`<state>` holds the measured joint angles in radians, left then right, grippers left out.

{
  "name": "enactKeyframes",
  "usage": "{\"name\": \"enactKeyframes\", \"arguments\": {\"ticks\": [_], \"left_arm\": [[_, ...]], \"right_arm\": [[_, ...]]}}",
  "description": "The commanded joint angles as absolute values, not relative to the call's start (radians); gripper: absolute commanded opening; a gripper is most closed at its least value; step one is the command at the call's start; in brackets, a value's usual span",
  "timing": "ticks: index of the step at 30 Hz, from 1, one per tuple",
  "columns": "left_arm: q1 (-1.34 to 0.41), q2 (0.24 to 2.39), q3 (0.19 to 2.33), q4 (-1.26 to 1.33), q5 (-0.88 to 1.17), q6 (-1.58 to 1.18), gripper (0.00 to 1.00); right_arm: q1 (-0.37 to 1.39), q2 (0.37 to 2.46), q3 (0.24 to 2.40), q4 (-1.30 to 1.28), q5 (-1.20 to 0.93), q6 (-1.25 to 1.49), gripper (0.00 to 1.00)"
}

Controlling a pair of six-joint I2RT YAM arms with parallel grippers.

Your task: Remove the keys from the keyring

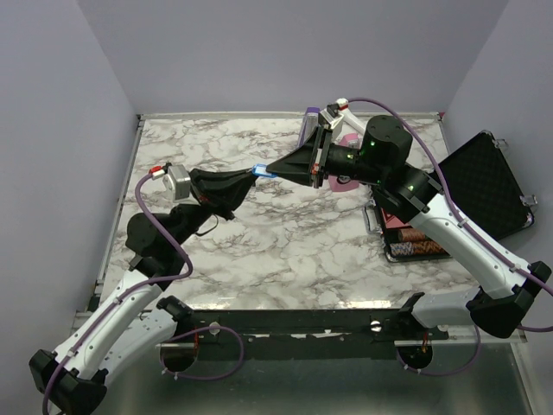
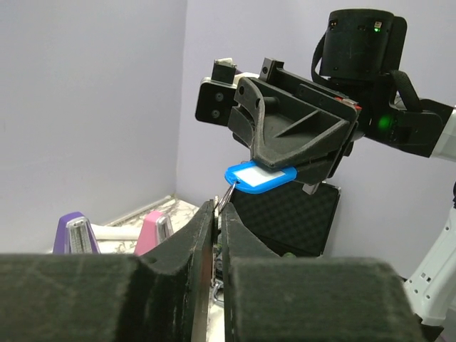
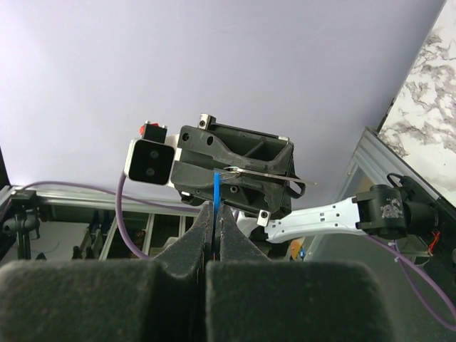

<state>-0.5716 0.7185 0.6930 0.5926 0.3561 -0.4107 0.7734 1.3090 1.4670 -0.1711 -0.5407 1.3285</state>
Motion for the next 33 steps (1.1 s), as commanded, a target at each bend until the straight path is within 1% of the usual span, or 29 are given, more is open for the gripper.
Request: {"name": "enactKeyframes", "arguments": {"ticks": [1, 4, 6, 7, 8, 9, 10, 11, 14, 16, 20, 23, 25, 28, 33], "left_arm": [[-0.577, 0.716, 0.745, 0.575, 0.373, -0.387, 0.12], [-0.577, 0.722, 0.767, 0.545, 0.388, -0.385, 0.08], [-0.578, 0.729, 0.785, 0.509, 0.406, -0.385, 0.01], [-0.578, 0.732, 0.795, 0.497, 0.417, -0.385, 0.0], [-0.578, 0.732, 0.798, 0.48, 0.42, -0.39, 0.0], [-0.578, 0.732, 0.801, 0.466, 0.426, -0.396, 0.0], [-0.577, 0.729, 0.804, 0.448, 0.428, -0.403, 0.0], [-0.577, 0.726, 0.81, 0.411, 0.428, -0.41, 0.0], [-0.577, 0.716, 0.86, 0.242, 0.367, -0.446, 0.0], [-0.578, 0.719, 0.911, 0.084, 0.351, -0.453, 0.0], [-0.577, 0.742, 1.035, -0.261, 0.359, -0.451, 0.0], [-0.577, 0.782, 1.126, -0.493, 0.391, -0.451, 0.0], [-0.577, 0.807, 1.166, -0.619, 0.422, -0.448, 0.0], [-0.577, 0.825, 1.189, -0.737, 0.489, -0.452, 0.0], [-0.574, 0.862, 1.235, -0.848, 0.604, -0.495, 0.0]], "right_arm": [[0.781, 1.312, 1.457, -0.143, -0.575, 1.333, 0.01], [0.779, 1.313, 1.454, -0.143, -0.575, 1.333, 0.01], [0.781, 1.315, 1.454, -0.143, -0.574, 1.333, 0.01], [0.781, 1.318, 1.456, -0.144, -0.574, 1.333, 0.01], [0.779, 1.316, 1.454, -0.144, -0.574, 1.332, 0.03], [0.779, 1.318, 1.454, -0.147, -0.572, 1.33, 0.11], [0.781, 1.316, 1.456, -0.149, -0.571, 1.327, 0.22], [0.781, 1.315, 1.457, -0.156, -0.569, 1.319, 0.3], [0.781, 1.305, 1.463, -0.207, -0.565, 1.275, 0.66], [0.779, 1.298, 1.48, -0.273, -0.563, 1.206, 0.78], [0.779, 1.295, 1.545, -0.49, -0.546, 1.022, 0.8], [0.779, 1.307, 1.61, -0.702, -0.474, 0.881, 0.8], [0.779, 1.315, 1.634, -0.785, -0.424, 0.795, 0.8], [0.779, 1.313, 1.635, -0.815, -0.428, 0.692, 0.79], [0.779, 1.304, 1.631, -0.724, -0.52, 0.615, 0.79]]}}
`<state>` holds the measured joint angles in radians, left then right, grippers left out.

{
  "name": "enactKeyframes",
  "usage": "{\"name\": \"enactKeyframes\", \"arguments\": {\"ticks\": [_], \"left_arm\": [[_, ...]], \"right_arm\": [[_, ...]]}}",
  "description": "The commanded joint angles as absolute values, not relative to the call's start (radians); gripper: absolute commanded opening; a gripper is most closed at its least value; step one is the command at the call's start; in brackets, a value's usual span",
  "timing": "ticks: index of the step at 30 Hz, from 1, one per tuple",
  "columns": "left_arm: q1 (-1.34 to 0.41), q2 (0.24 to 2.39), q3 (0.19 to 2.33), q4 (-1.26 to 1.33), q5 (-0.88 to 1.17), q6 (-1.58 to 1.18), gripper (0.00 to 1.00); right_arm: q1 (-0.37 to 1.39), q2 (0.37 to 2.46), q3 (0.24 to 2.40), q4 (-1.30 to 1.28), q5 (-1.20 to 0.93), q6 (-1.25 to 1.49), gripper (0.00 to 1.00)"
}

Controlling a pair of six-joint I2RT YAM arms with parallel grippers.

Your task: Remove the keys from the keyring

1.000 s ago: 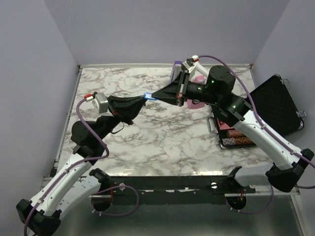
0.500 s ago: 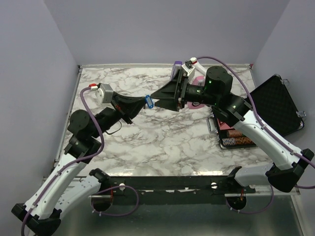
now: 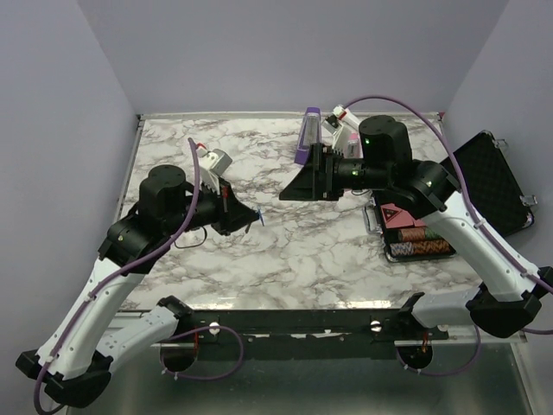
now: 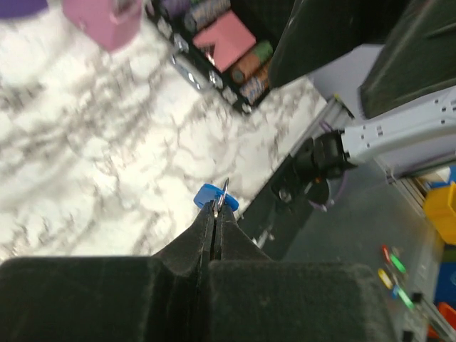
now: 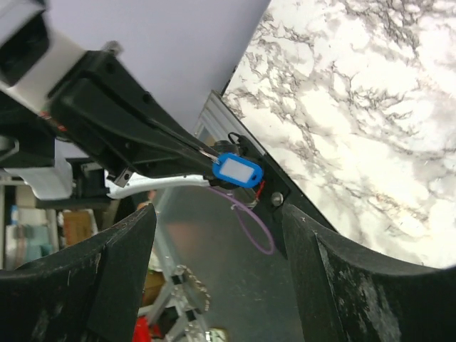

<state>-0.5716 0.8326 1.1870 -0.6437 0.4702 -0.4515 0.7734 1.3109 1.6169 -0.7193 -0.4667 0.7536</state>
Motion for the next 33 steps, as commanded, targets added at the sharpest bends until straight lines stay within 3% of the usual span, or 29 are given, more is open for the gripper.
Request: {"name": "enactKeyframes", "arguments": {"ticks": [1, 4, 12, 20, 33], "left_arm": [[-0.569, 0.876, 1.244, -0.857, 0.635, -0.509, 0.0], [-0.568, 0.917, 1.267, -0.844, 0.787, -0.541, 0.0], [-0.568, 0.946, 1.296, -0.827, 0.887, -0.577, 0.0], [-0.568, 1.0, 1.367, -0.81, 0.965, -0.626, 0.0], [-0.568, 1.042, 1.425, -0.808, 0.942, -0.678, 0.0]], "right_arm": [[0.779, 1.298, 1.618, -0.694, -0.54, 0.598, 0.79], [0.779, 1.299, 1.594, -0.632, -0.604, 0.574, 0.73], [0.779, 1.4, 1.651, -0.634, -0.822, 0.522, 0.45], [0.779, 1.414, 1.658, -0.623, -0.936, 0.517, 0.41], [0.779, 1.39, 1.643, -0.601, -0.94, 0.535, 0.39]]}}
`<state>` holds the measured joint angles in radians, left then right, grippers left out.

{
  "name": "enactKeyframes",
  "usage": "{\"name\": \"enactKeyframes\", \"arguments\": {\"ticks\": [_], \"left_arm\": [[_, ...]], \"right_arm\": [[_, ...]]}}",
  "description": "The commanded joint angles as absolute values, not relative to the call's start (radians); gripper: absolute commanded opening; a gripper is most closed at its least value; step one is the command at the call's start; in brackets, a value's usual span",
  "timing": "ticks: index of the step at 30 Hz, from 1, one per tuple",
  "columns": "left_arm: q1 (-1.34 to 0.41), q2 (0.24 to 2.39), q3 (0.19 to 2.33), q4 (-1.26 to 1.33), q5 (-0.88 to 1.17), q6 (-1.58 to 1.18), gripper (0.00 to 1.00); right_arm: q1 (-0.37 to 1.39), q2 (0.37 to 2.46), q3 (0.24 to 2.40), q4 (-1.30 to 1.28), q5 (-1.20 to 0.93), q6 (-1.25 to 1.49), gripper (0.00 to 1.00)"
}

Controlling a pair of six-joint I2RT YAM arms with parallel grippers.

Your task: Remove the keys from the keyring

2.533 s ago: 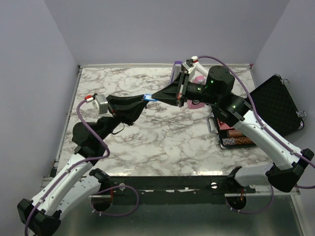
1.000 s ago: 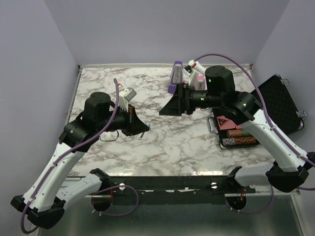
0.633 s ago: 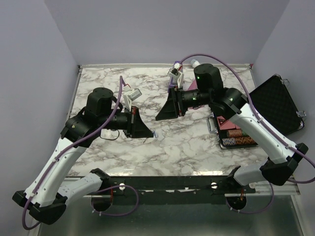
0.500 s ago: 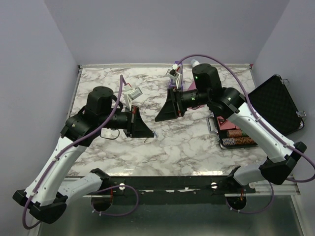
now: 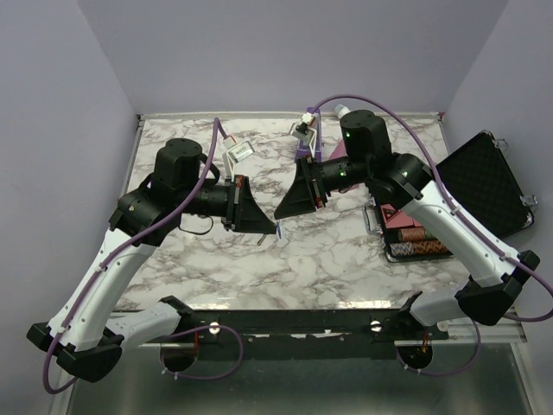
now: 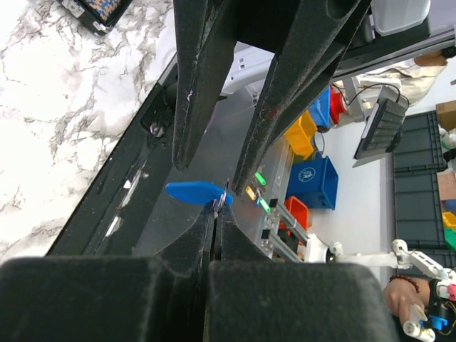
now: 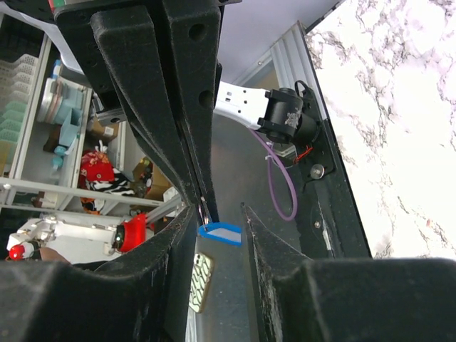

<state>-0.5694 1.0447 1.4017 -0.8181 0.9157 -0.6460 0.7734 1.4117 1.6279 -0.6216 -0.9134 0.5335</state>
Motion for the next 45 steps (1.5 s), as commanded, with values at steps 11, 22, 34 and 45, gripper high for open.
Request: {"name": "enactKeyframes", "arguments": {"ticks": [11, 22, 34, 45], "left_arm": [[-0.569, 1.035, 1.42, -0.732, 0.904, -0.749, 0.0], [-0.569, 1.034, 1.428, -0.592, 0.787, -0.885, 0.0], [-0.568, 0.974, 1.344, -0.359, 0.64, -1.031, 0.0], [-0.569, 0.911, 1.256, -0.209, 0.571, -1.108, 0.0]], "right_arm": [[0.779, 1.394, 1.664, -0.632, -0.951, 0.52, 0.17], [0.779, 1.358, 1.631, -0.529, -0.907, 0.609, 0.05], [0.778, 1.263, 1.519, -0.378, -0.795, 0.709, 0.04], [0.779, 1.224, 1.447, -0.233, -0.761, 0.799, 0.56]]}}
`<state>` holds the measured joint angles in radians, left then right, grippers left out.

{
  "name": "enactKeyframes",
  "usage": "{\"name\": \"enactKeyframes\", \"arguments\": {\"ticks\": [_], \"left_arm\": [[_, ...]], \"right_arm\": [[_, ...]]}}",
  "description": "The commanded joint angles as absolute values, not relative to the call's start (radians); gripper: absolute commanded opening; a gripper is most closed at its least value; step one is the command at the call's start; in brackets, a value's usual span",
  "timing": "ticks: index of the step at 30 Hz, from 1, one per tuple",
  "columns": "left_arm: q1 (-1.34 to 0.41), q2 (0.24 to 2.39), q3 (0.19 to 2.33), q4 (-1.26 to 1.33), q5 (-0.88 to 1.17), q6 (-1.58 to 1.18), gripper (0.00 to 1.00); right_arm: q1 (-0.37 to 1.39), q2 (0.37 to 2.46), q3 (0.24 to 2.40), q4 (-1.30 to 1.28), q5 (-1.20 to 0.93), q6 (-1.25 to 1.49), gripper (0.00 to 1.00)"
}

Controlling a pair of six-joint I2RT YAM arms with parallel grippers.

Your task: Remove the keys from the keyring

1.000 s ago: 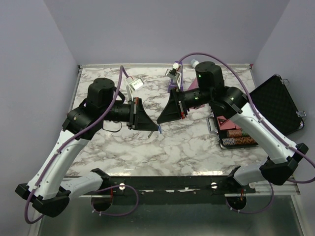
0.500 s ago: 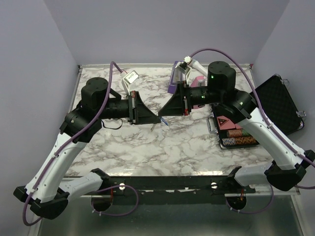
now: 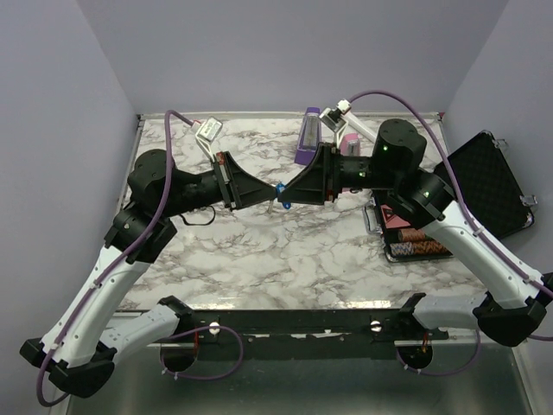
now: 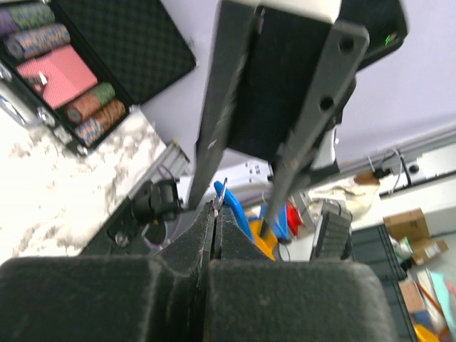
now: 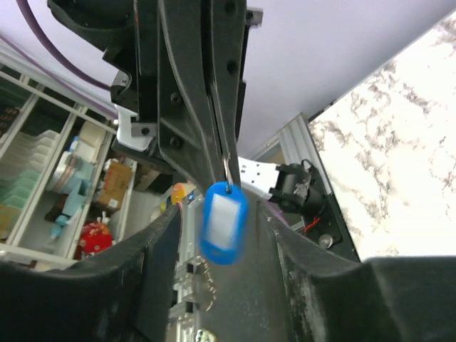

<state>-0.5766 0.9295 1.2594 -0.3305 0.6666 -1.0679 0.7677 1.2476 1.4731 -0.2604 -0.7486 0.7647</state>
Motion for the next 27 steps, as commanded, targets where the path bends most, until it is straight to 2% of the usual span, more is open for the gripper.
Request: {"name": "enactKeyframes", "arguments": {"ticks": [1, 4, 13, 21, 27], "left_arm": [[-0.569, 0.916, 1.27, -0.225, 0.574, -1.098, 0.0], [-0.568, 0.939, 1.331, -0.339, 0.595, -1.042, 0.0], [-0.566, 1.022, 1.56, -0.828, 0.689, -0.691, 0.0], [-0.563, 1.083, 1.594, -1.032, 0.828, -0.433, 0.0], [-0.565, 1.192, 1.699, -1.143, 0.91, -0.413, 0.0]], "right_arm": [[0.779, 1.223, 1.45, -0.233, -0.755, 0.795, 0.6], [0.779, 1.221, 1.471, -0.258, -0.742, 0.767, 0.64], [0.779, 1.27, 1.592, -0.488, -0.701, 0.608, 0.65], [0.779, 1.295, 1.572, -0.509, -0.851, 0.549, 0.63], [0.779, 1.344, 1.631, -0.627, -0.911, 0.482, 0.62]]}}
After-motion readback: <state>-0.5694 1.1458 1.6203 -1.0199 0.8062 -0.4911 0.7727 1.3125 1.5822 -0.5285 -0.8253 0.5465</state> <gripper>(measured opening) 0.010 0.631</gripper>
